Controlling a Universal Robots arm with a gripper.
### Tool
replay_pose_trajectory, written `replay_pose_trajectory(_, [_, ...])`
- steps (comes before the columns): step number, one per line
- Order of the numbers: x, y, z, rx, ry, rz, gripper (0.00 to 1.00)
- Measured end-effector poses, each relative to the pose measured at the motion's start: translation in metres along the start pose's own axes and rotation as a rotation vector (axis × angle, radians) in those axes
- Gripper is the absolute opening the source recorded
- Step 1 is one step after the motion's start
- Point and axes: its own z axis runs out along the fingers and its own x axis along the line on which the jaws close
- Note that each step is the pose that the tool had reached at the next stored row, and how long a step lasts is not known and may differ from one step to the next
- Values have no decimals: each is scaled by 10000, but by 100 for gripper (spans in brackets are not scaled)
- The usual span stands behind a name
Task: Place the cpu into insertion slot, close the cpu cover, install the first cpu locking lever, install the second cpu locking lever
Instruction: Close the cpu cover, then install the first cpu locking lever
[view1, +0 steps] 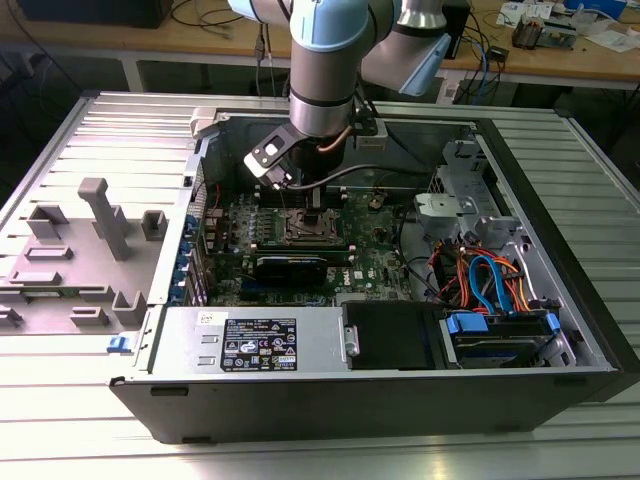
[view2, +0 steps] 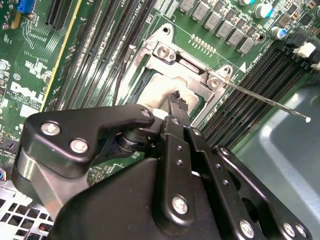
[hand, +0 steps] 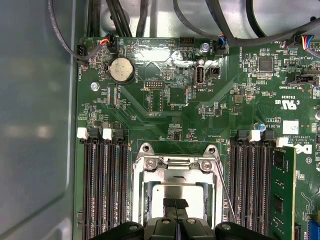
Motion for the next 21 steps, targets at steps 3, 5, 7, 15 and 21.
replay_pose_trajectory(3, [0, 1, 0, 0, 0, 0, 11])
replay_pose_trajectory(5, [0, 1, 0, 0, 1, -1, 11])
replay_pose_trajectory(7, [0, 2, 0, 0, 0, -1, 11])
replay_pose_trajectory(15, [1, 2, -85, 2, 0, -1, 11])
replay_pose_trajectory(21, [2, 0, -268, 8, 62, -3, 11])
